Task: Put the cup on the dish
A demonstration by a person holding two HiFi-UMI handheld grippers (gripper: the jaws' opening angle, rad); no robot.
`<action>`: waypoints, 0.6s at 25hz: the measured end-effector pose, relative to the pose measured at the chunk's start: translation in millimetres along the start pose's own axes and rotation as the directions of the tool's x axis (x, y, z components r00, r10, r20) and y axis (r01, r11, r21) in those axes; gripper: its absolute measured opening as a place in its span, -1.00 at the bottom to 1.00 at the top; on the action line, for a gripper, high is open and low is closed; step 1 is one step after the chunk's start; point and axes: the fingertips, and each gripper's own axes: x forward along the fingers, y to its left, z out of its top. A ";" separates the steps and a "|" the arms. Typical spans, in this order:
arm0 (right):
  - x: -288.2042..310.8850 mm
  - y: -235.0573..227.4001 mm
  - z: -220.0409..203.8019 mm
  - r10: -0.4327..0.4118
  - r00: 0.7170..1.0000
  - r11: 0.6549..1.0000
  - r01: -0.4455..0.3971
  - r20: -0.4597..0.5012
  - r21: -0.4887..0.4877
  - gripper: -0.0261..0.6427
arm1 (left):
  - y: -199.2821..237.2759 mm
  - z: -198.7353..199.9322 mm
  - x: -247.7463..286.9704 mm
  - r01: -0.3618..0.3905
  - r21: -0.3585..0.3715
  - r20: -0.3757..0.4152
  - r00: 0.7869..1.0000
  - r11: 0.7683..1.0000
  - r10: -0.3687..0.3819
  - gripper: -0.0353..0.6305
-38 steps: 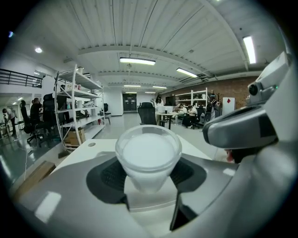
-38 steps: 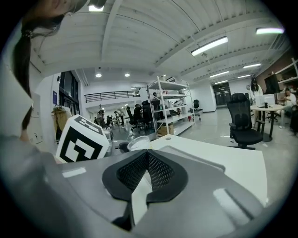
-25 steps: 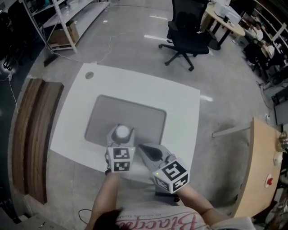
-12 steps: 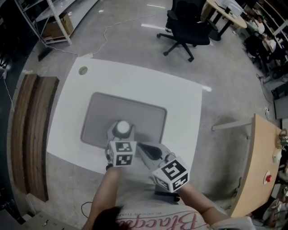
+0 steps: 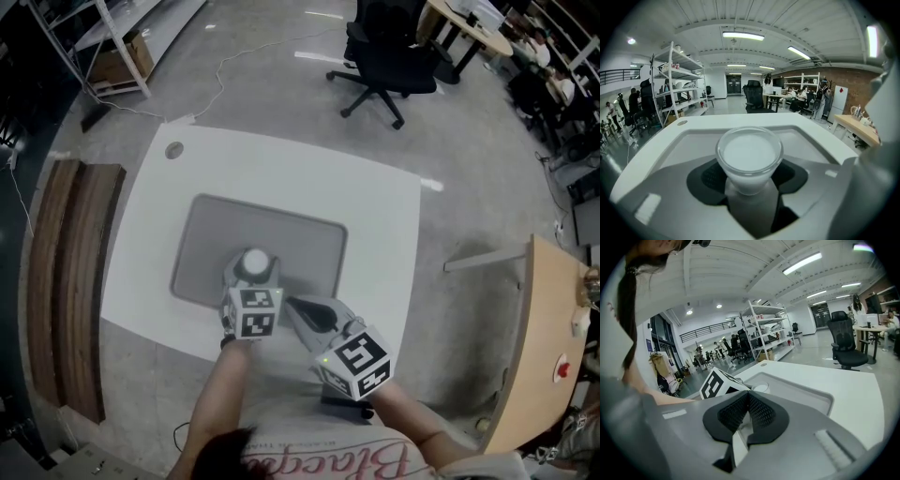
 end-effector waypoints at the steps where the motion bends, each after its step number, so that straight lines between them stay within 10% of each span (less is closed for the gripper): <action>1: 1.0 -0.2 1.2 0.000 1.000 1.000 0.000 0.005 -0.001 -0.92 | 1.7 0.8 3.2 -0.006 0.013 -0.002 1.000 1.000 0.006 -0.13; 15: 10.9 -13.3 10.4 -0.029 0.999 0.999 0.029 0.030 -0.031 -0.92 | 18.4 2.2 0.3 -0.009 -0.007 -0.002 1.000 1.000 0.009 0.13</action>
